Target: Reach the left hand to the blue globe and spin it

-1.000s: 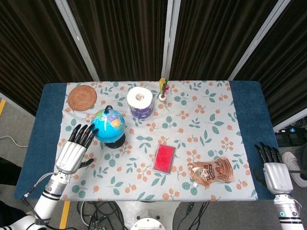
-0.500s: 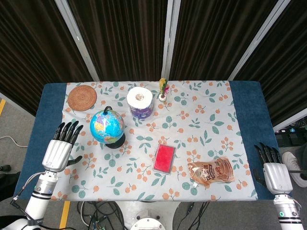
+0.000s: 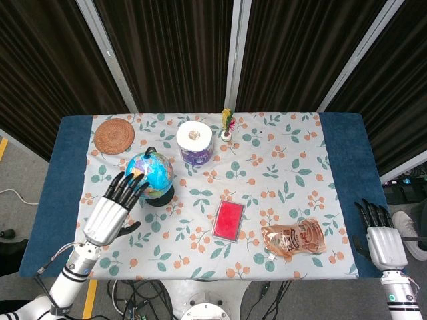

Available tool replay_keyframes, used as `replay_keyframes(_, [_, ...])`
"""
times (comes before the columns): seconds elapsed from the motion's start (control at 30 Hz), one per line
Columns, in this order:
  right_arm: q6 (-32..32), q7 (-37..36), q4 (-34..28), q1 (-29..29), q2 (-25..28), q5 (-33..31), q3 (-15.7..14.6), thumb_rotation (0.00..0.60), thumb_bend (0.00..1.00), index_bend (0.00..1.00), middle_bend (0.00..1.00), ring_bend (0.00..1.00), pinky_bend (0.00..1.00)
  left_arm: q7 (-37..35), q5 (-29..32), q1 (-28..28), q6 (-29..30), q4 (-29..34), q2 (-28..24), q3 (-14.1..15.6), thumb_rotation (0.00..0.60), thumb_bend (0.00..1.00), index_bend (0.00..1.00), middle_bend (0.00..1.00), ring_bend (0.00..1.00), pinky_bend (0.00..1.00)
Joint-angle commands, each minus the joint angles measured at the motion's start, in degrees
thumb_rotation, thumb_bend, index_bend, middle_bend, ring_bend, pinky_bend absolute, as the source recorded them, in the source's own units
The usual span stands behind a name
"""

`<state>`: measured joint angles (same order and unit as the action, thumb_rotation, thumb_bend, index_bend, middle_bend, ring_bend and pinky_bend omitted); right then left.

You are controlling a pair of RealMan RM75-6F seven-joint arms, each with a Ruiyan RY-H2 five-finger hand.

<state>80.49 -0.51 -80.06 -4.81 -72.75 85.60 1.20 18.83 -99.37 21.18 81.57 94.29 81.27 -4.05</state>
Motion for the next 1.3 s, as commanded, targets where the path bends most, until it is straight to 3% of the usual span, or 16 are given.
replay_keyframes(0.03, [-0.1,-0.2,0.2,0.0,-0.1,-0.1,0.0,0.600,0.36,0.00,0.00,0.00,0.00,1.5,0.3,1.7,-2.4,0.5,1.1,-0.4,0.600,0.00,0.02,0.00,0.00,0.00])
replay_keyframes(0.4, [-0.1,-1.2,1.0,0.2,-0.1,-0.3,0.1,0.600,0.36,0.00,0.00,0.00,0.00,2.8,4.4,3.0,-4.8,-1.5,3.4,-1.7,0.600,0.00,0.02,0.00,0.00,0.00])
replay_keyframes(1.3, [-0.5,-0.5,0.2,0.0,0.1,-0.5,0.2,0.600,0.36,0.00,0.00,0.00,0.00,0.6,9.7,0.5,-2.9,-2.9,1.2,-1.2,0.600,0.00,0.02,0.00,0.00,0.00])
